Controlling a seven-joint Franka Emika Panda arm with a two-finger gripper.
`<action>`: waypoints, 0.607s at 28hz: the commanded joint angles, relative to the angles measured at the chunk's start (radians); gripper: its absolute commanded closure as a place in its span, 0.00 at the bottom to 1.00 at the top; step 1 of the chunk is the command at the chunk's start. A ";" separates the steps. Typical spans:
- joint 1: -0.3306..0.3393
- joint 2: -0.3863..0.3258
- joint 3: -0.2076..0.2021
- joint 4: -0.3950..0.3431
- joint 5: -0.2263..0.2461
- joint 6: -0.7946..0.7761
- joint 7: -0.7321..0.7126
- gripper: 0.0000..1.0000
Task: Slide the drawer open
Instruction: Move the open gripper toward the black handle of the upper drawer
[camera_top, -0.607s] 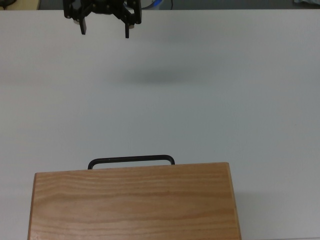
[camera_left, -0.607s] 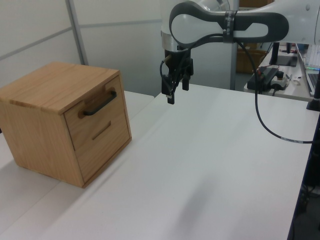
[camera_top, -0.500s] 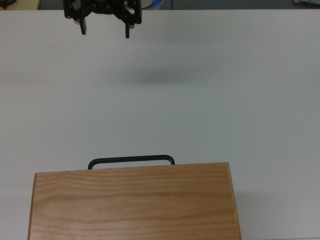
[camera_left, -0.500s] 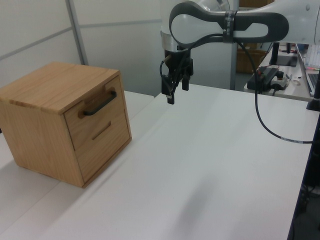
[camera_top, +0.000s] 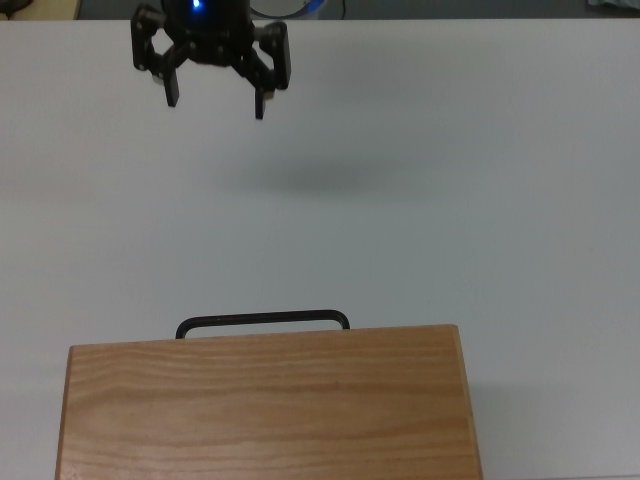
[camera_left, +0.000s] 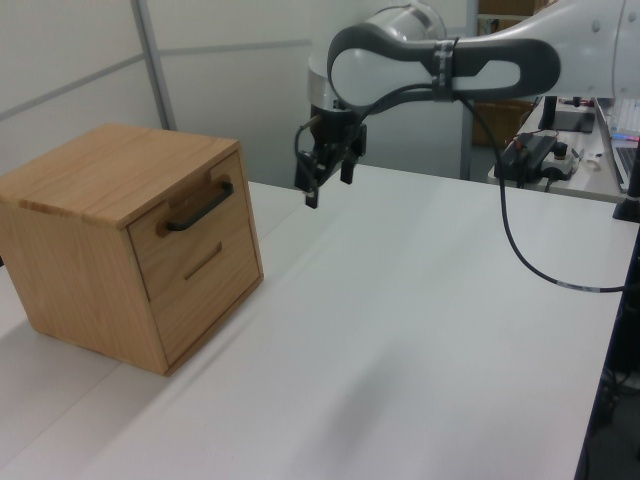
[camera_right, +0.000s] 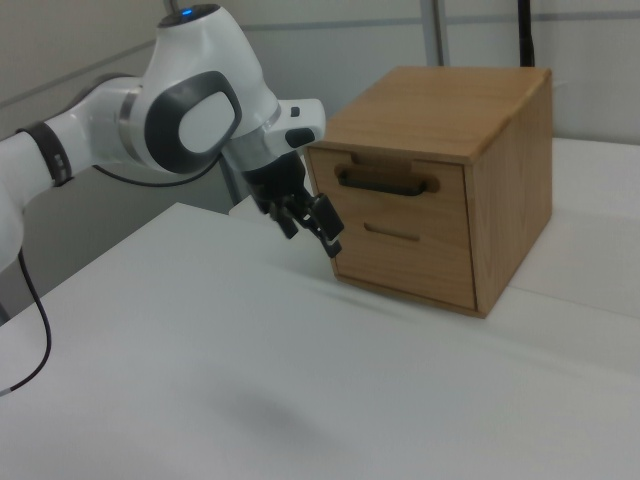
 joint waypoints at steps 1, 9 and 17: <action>0.002 0.012 0.001 -0.011 0.018 0.093 0.150 0.00; 0.003 0.035 0.000 -0.009 -0.011 0.212 0.588 0.00; 0.019 0.116 0.003 0.042 -0.085 0.215 0.972 0.00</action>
